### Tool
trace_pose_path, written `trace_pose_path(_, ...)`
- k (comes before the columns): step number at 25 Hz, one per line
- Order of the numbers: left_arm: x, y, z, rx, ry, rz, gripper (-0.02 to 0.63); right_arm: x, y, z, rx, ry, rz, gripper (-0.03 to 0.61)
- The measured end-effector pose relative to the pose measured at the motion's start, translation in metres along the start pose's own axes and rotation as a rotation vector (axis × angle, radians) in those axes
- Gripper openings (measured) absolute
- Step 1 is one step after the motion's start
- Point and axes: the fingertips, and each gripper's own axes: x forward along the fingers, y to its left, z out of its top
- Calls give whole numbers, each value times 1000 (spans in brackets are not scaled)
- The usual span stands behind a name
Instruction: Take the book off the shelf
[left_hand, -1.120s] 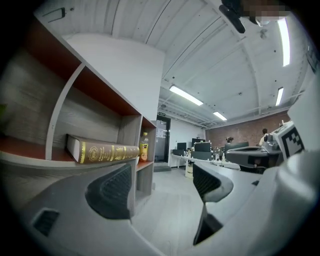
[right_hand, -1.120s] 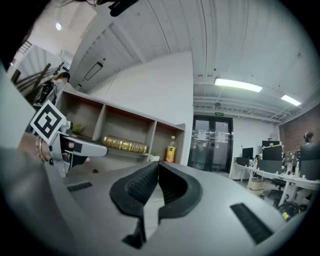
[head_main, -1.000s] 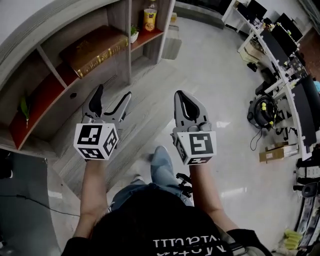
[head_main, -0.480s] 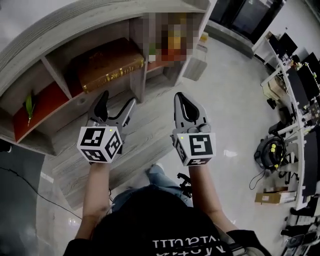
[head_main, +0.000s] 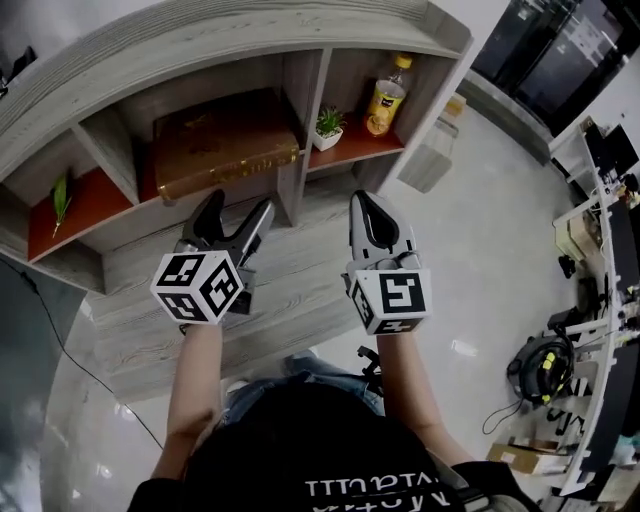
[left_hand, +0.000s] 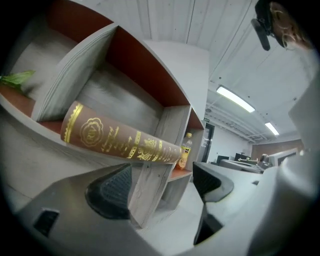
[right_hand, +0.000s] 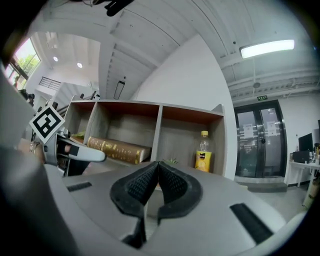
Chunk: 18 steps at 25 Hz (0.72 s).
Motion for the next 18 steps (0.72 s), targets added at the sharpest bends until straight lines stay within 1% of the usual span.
trace_pose_path(3, 8, 6, -2, -74, -9, 43, 387, 12, -8, -5, 6, -2, 44, 15)
trace_pose_path(6, 14, 13, -1, -211, -44, 65, 387, 23, -16, -10, 13, -2, 79, 15)
trace_pose_path(9, 19, 15, 3, -331, -86, 64, 388, 32, -22, -13, 19, -8, 108, 15)
trace_pose_path(12, 22, 17, 9, -411, -128, 68, 401, 38, -26, -14, 25, -15, 132, 15)
trace_pose_path(15, 25, 17, 12, -514, -161, 44, 407, 43, -28, -17, 31, -18, 151, 15)
trace_pose_path(18, 27, 20, 18, -589, -198, 38, 411, 47, -29, -19, 39, -22, 167, 15)
